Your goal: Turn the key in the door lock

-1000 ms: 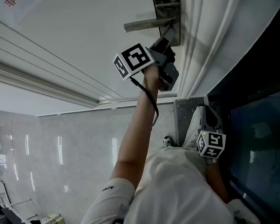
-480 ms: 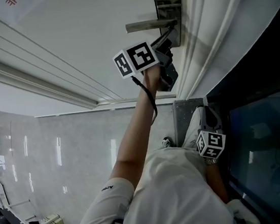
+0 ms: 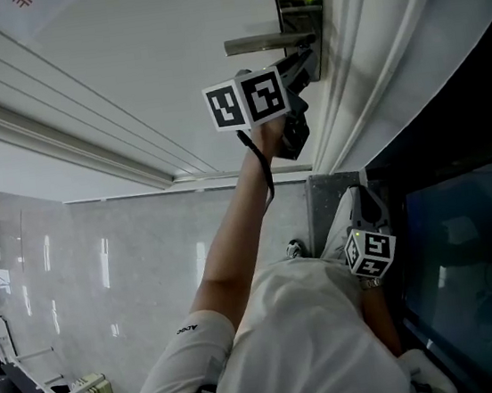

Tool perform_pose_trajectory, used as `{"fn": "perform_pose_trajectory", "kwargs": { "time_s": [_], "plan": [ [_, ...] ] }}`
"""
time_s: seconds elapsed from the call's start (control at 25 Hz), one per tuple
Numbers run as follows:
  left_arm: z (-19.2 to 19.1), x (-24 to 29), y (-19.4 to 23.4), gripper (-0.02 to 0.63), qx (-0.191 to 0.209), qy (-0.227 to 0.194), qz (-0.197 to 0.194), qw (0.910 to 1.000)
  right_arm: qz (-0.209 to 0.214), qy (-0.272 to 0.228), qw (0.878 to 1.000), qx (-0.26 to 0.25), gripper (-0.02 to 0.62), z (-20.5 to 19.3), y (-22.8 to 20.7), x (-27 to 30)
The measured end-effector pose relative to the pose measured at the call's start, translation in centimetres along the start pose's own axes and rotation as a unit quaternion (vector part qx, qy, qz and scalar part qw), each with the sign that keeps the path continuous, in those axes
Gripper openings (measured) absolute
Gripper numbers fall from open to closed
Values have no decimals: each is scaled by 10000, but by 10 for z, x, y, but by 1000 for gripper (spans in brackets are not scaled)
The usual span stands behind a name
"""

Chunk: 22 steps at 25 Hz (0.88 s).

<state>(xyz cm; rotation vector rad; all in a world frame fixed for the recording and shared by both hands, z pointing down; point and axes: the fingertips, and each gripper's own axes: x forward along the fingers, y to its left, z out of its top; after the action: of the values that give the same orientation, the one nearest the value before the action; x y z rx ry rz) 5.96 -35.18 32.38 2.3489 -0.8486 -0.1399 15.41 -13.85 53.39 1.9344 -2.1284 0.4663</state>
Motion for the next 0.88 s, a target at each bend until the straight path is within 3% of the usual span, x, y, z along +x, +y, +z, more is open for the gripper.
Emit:
{"fn": "perform_pose_trajectory", "kwargs": {
  "time_s": [0.12,0.2,0.32,0.52,0.6,0.76,0.88],
  "plan": [
    [0,-1,-1,87,238,95,93,9996,-29,12,10000,12,2,-1,-2,-2],
    [-1,0,-1,87,653,214,289,9972,-36,19,10000,6,2,-1,-3,-1],
    [-2,4,-2,80,1671,504,765,9817,-15,5,10000,-9,2,-1,-3,1],
    [-4,2,-3,80,2223,696,1041,9669,61,-2,10000,-52,2,-1,2,0],
    [-4,2,-4,80,2660,839,1293,9516,64,-13,10000,-39,2,0,1,0],
    [-11,8,-2,80,3790,1184,1744,9011,25,-18,10000,-4,2,-2,-4,-1],
    [-13,7,-2,78,4255,1279,1921,8750,9,-15,10000,16,2,-3,-8,-2]
  ]
}}
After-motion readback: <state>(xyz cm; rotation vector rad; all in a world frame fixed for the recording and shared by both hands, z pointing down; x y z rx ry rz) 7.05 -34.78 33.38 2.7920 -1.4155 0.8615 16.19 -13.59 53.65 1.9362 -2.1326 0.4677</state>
